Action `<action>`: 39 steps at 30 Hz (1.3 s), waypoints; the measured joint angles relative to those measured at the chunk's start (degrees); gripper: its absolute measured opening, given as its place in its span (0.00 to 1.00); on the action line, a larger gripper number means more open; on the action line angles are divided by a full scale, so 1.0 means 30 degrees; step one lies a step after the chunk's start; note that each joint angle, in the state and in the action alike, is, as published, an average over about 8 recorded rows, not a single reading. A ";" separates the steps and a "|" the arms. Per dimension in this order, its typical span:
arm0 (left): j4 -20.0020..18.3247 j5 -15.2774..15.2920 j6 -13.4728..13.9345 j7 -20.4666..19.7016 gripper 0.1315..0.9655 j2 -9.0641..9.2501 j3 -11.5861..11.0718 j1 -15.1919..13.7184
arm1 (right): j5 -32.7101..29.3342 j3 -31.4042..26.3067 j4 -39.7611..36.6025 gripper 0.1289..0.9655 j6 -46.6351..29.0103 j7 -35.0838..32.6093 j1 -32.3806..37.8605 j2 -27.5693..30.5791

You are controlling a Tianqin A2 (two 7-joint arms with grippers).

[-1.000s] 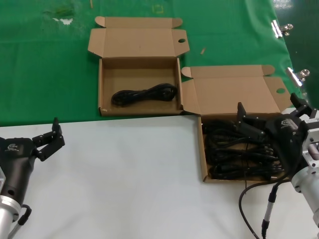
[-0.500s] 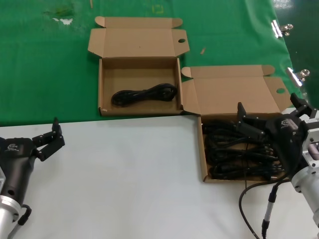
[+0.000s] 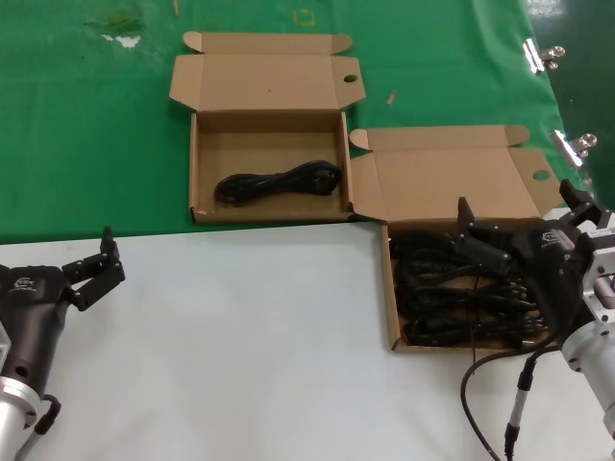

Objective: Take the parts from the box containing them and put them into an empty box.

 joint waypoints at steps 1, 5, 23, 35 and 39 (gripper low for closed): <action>0.0000 0.0000 0.0000 0.0000 1.00 0.0000 0.0000 0.0000 | 0.0000 0.0000 0.0000 1.00 0.0000 0.0000 0.0000 0.0000; 0.0000 0.0000 0.0000 0.0000 1.00 0.0000 0.0000 0.0000 | 0.0000 0.0000 0.0000 1.00 0.0000 0.0000 0.0000 0.0000; 0.0000 0.0000 0.0000 0.0001 1.00 0.0000 0.0000 0.0000 | 0.0000 0.0000 0.0000 1.00 0.0000 0.0000 0.0000 0.0000; 0.0000 0.0000 0.0000 0.0001 1.00 0.0000 0.0000 0.0000 | 0.0000 0.0000 0.0000 1.00 0.0000 0.0000 0.0000 0.0000; 0.0000 0.0000 0.0000 0.0001 1.00 0.0000 0.0000 0.0000 | 0.0000 0.0000 0.0000 1.00 0.0000 0.0000 0.0000 0.0000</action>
